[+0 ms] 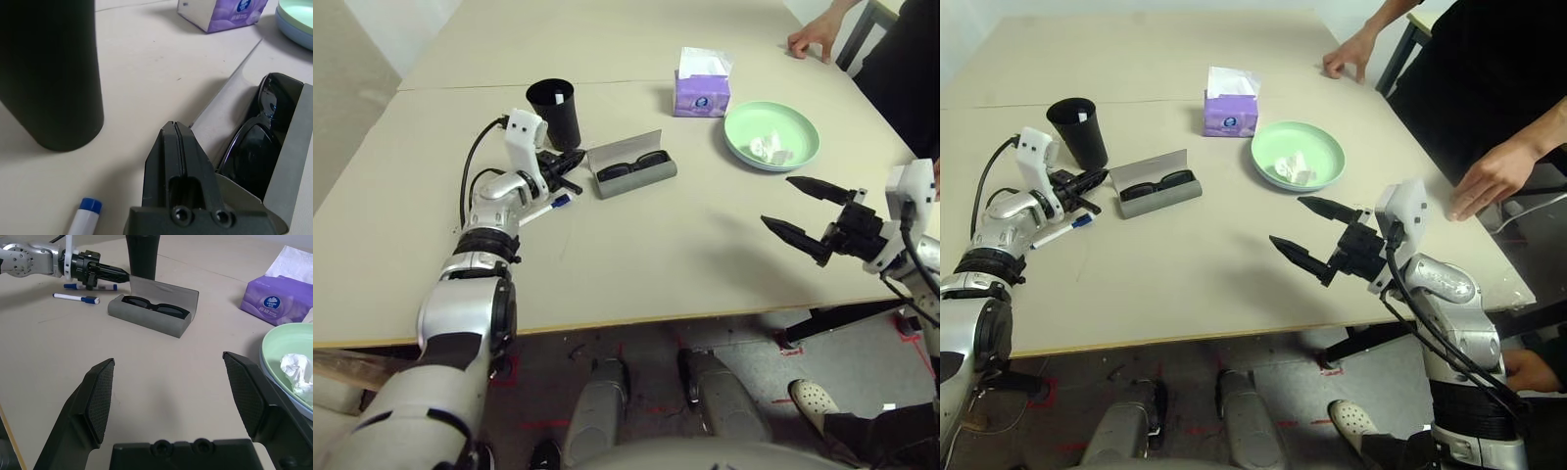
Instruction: Organize and tidy the items on the table.
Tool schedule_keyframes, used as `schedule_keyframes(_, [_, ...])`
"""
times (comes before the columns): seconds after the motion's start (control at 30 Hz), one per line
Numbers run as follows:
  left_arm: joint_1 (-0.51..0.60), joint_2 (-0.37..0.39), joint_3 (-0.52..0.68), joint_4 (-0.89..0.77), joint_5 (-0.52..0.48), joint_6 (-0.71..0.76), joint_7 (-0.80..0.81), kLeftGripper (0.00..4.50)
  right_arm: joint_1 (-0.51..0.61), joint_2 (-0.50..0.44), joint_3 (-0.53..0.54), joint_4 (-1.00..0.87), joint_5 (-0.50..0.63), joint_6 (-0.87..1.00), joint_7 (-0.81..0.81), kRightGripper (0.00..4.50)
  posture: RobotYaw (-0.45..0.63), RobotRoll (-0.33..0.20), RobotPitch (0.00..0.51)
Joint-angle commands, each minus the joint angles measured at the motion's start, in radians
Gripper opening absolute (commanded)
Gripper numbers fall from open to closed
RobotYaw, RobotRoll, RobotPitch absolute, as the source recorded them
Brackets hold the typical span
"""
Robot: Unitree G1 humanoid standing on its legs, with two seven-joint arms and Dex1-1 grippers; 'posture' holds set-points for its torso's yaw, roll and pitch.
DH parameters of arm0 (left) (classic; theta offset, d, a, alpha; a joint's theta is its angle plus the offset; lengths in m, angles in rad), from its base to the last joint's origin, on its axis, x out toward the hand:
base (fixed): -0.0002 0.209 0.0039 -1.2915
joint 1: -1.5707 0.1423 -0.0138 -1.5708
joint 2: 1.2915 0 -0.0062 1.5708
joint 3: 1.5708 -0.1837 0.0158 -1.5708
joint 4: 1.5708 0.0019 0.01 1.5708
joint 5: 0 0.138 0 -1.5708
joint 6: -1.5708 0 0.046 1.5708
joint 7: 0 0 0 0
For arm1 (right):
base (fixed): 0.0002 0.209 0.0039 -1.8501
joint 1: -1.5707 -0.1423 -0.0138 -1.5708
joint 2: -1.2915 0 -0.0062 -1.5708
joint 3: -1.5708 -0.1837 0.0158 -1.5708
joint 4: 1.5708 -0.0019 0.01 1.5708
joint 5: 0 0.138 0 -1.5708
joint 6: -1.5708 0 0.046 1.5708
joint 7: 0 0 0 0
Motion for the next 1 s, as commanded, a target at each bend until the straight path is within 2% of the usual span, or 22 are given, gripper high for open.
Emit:
schedule_keyframes(0.03, [-0.014,0.003,-0.003,0.032,0.018,-0.016,0.009,0.02,0.021,-0.008,-0.017,-0.021,0.012,0.012,-0.011,4.50,-0.24,0.000,0.173])
schedule_keyframes(0.47, [-0.033,-0.004,-0.003,0.067,0.022,-0.006,0.049,0.02,0.030,-0.011,-0.020,-0.045,0.017,0.019,-0.023,4.50,-0.26,0.000,0.175])
schedule_keyframes(0.73, [-0.007,-0.015,-0.083,0.053,0.095,-0.083,-0.050,0.02,0.050,-0.016,-0.031,-0.066,0.024,0.025,-0.030,4.50,-0.27,0.000,0.169])
schedule_keyframes(1.0, [0.030,0.014,-0.132,0.037,0.147,-0.152,-0.140,0.02,0.056,-0.022,-0.040,-0.075,0.032,0.029,-0.038,4.50,-0.27,0.000,0.171])
